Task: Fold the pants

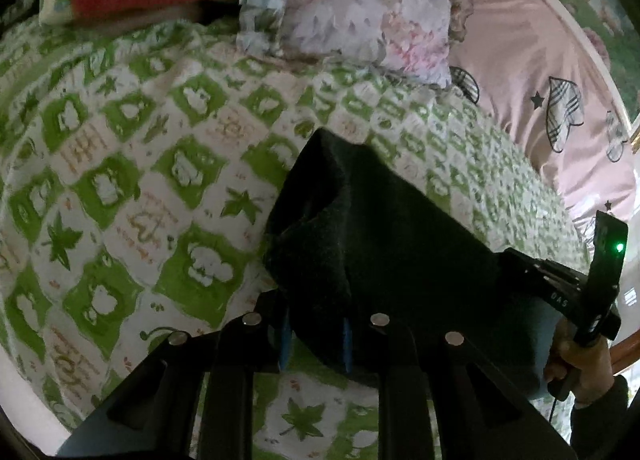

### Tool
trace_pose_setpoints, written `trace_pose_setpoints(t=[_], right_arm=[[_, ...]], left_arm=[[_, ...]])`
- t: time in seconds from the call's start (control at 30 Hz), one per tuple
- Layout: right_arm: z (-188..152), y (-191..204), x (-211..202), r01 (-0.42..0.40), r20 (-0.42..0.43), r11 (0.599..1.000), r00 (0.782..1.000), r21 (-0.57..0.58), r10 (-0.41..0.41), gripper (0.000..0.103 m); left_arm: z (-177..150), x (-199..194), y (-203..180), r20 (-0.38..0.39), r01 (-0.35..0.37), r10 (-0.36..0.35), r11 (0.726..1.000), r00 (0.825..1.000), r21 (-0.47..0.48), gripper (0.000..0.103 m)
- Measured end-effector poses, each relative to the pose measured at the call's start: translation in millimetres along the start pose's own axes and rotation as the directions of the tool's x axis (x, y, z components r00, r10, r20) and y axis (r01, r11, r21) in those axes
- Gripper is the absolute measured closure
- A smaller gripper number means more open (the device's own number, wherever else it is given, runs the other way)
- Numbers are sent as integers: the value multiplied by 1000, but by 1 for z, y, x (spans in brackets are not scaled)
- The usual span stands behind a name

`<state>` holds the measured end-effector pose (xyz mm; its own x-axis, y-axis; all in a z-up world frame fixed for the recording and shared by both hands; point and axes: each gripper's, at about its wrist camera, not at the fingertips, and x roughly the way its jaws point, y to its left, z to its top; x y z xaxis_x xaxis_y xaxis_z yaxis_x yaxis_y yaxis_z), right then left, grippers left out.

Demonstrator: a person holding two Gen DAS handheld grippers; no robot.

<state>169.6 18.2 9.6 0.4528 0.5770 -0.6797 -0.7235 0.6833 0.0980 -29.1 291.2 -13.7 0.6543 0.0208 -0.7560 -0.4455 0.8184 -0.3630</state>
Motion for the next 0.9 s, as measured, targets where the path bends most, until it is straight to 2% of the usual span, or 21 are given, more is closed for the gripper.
trace_pose_setpoints(t=[0.07, 0.13, 0.17, 0.23, 0.33, 0.4, 0.6, 0.73, 0.9], right_arm=[[0, -3, 2, -8, -14, 1000, 1000, 25, 8, 87], [-1, -3, -3, 15, -9, 999, 1000, 35, -15, 71], [-1, -3, -8, 18, -3, 999, 1000, 43, -18, 67], [-5, -6, -25, 7, 33, 998, 999, 69, -9, 56], [-10, -10, -48, -1, 81, 995, 997, 96, -7, 54], [-17, -14, -66, -2, 105, 992, 994, 122, -11, 54], [-48, -28, -102, -13, 125, 977, 992, 211, -13, 52], [-74, -40, -122, -8, 145, 961, 989, 277, -34, 49], [-109, -53, -149, 9, 163, 937, 984, 348, -70, 48]], left_arm=[[-2, 0, 1, -6, -15, 15, 1000, 1000, 12, 74], [-2, -6, 4, -7, -39, 39, 999, 999, 8, 65], [-2, -10, 5, -1, -46, 46, 999, 999, 3, 61], [-1, -23, 8, 21, -48, 48, 999, 999, -11, 59], [1, -43, 6, 63, -53, 54, 998, 997, -14, 59], [2, -55, 1, 89, -50, 50, 999, 995, 3, 55], [7, -79, -33, 134, -15, 4, 997, 991, 78, 49], [6, -75, -62, 119, 22, -37, 992, 992, 126, 48], [-3, -61, -106, 63, 87, -100, 978, 993, 188, 45]])
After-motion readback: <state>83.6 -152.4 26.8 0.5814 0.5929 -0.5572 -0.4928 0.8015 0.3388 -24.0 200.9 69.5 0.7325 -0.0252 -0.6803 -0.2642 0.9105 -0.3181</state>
